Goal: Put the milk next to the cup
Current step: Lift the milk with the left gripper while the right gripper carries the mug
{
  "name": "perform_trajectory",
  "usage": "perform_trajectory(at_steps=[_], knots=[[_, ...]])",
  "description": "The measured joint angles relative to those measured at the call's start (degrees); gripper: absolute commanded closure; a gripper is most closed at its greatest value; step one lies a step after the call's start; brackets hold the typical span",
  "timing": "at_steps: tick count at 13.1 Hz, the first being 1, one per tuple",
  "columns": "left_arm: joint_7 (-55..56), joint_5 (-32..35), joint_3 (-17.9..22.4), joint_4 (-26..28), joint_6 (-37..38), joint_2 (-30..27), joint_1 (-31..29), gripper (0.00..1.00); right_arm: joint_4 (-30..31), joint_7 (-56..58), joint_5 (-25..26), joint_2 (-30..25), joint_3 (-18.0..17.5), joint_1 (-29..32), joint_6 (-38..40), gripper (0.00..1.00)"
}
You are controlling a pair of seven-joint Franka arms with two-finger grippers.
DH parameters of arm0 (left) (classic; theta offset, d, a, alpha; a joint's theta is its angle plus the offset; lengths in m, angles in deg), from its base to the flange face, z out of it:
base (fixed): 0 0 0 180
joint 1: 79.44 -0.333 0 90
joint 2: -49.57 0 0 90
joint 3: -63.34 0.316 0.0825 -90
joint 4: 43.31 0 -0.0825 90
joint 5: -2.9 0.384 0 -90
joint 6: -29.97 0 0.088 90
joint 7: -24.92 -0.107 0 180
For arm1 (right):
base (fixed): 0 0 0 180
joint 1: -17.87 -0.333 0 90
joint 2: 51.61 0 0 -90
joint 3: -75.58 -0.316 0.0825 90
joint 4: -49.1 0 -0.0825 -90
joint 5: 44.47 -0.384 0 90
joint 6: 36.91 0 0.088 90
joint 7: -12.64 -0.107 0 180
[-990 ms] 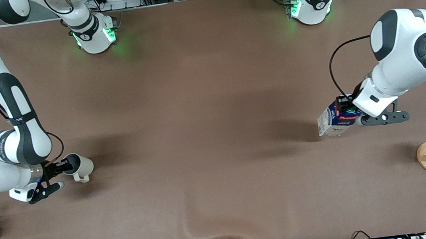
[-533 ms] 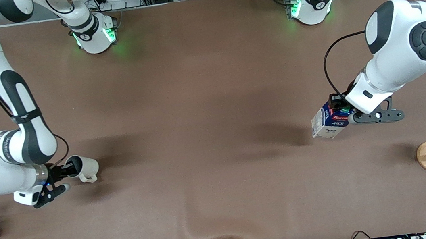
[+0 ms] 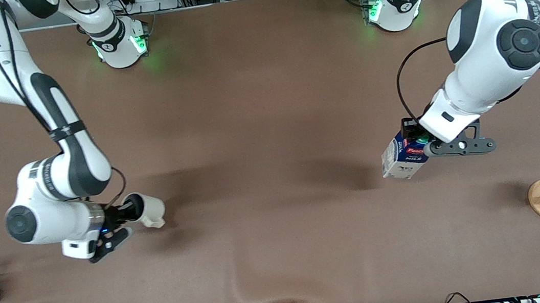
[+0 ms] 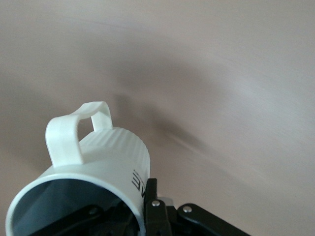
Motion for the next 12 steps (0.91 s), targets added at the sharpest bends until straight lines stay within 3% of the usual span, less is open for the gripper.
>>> perform_trajectory(at_steps=[7, 12], knots=[[3.14, 0.00, -0.47, -1.80, 6.65, -0.27, 0.44, 0.74, -0.80, -0.66, -0.01, 2.39, -0.63, -14.98, -8.83, 1.00], [7.40, -0.02, -0.86, -2.05, 9.32, -0.97, 0.47, 0.74, -9.09, -0.74, 0.30, 8.00, 2.08, -27.38, -9.83, 1.00]])
